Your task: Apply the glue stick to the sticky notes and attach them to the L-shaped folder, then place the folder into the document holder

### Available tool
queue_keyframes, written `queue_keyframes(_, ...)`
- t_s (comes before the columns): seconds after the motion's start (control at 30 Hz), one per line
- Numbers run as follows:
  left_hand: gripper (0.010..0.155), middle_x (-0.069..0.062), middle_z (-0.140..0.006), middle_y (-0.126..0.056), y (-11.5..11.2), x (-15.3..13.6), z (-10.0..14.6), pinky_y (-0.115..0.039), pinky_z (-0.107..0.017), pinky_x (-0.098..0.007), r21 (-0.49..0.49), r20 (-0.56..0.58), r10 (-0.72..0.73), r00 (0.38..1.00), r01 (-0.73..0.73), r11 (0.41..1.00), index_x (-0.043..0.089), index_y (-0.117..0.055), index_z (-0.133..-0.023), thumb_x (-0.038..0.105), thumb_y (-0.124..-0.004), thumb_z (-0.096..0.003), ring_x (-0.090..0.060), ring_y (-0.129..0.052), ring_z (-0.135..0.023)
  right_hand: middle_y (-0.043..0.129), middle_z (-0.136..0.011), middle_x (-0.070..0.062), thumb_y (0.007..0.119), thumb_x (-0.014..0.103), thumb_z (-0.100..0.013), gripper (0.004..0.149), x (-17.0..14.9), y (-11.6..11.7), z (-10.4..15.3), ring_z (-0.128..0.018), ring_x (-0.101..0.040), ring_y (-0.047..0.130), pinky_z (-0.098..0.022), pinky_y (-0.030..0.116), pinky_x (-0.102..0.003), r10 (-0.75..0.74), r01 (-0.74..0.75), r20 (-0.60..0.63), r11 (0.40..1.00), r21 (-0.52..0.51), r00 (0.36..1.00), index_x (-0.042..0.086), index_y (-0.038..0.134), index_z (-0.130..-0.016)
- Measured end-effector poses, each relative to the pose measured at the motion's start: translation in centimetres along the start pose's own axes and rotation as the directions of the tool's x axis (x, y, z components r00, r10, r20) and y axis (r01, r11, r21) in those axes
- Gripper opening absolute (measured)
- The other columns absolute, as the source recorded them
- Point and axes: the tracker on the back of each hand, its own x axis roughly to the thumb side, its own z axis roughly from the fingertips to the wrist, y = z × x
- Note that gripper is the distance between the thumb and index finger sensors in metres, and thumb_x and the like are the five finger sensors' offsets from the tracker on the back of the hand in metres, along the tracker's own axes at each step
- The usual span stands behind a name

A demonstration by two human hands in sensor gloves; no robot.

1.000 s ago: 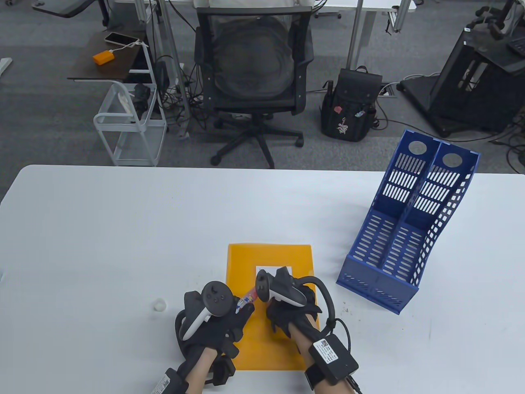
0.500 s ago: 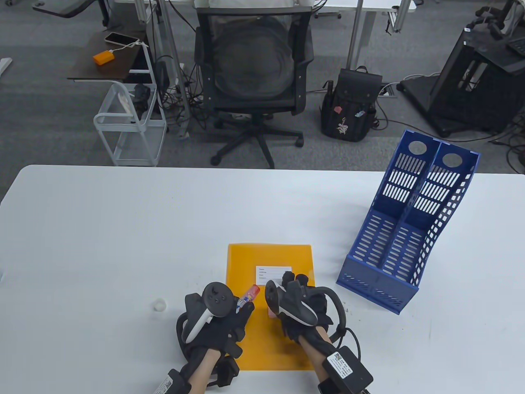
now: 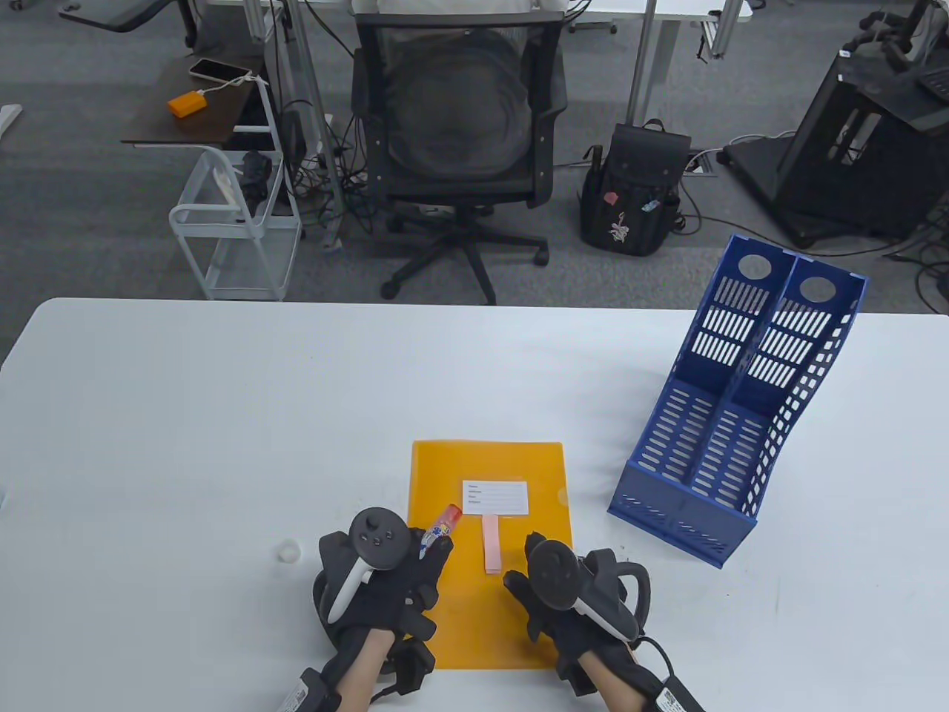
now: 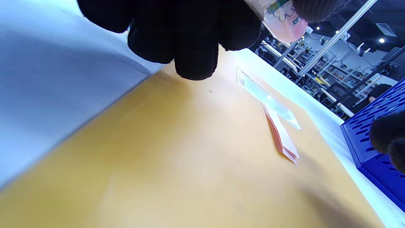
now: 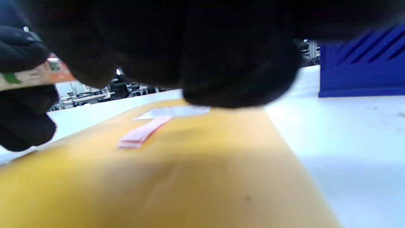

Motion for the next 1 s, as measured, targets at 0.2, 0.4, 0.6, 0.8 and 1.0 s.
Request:
queue_keyframes(0.2,0.061,-0.011,-0.095,-0.087,0.2,0.7,0.8,-0.061,-0.067,-0.059,0.028,0.104,0.093,0.99,-0.096,0.995,0.019,-0.07,-0.094,0.059,-0.06,-0.0497,-0.036,-0.078,-0.092,0.101,-0.038,-0.003,0.086,0.04,-0.048,0.049,0.3,-0.2,0.6,-0.025,-0.025,0.103,-0.016,0.088,-0.038,-0.047,0.05,0.085,0.998,-0.039,0.995,0.009,0.086,-0.086)
queue_keyframes(0.4,0.059,-0.012,-0.105,-0.072,-0.1,2.1,1.7,-0.051,-0.072,-0.063,-0.09,0.265,0.366,0.892,-0.355,0.931,0.024,-0.059,-0.102,0.054,-0.06,-0.0501,-0.039,-0.063,-0.101,0.097,-0.073,-0.016,0.083,0.046,-0.048,0.067,2.2,0.0,1.4,-0.042,-0.03,0.104,-0.025,0.088,-0.042,-0.082,0.094,0.17,0.993,-0.065,0.982,0.013,0.065,-0.104)
queue_keyframes(0.6,0.06,-0.015,-0.111,-0.068,-0.7,2.2,1.2,-0.046,-0.073,-0.066,-0.232,0.311,0.462,0.831,-0.405,0.884,0.027,-0.061,-0.105,0.054,-0.064,-0.0505,-0.041,-0.056,-0.105,0.081,-0.089,-0.023,0.084,0.053,-0.046,0.089,2.9,-0.2,2.1,-0.05,-0.034,0.1,-0.031,0.086,-0.047,-0.254,0.282,0.218,0.954,-0.106,0.942,0.011,0.042,-0.111)
queue_keyframes(0.8,0.062,-0.016,-0.113,-0.066,-1.2,2.1,1.0,-0.045,-0.073,-0.067,-0.32,0.293,0.52,0.802,-0.43,0.844,0.027,-0.064,-0.105,0.055,-0.069,-0.0505,-0.043,-0.054,-0.106,0.084,-0.088,-0.023,0.083,0.055,-0.044,0.089,2.7,-0.4,2.1,-0.049,-0.034,0.101,-0.03,0.086,-0.047,-0.282,0.319,0.24,0.939,-0.13,0.929,0.012,0.042,-0.11)
queue_keyframes(1.0,0.063,-0.016,-0.112,-0.065,-1.6,2.6,1.2,-0.044,-0.073,-0.067,-0.315,0.306,0.494,0.814,-0.402,0.859,0.024,-0.065,-0.104,0.056,-0.07,-0.0502,-0.043,-0.053,-0.106,0.091,-0.081,-0.02,0.083,0.04,-0.047,0.076,2.6,-0.7,2.1,-0.044,-0.031,0.103,-0.027,0.088,-0.045,-0.271,0.318,0.253,0.934,-0.165,0.929,0.006,0.05,-0.107)
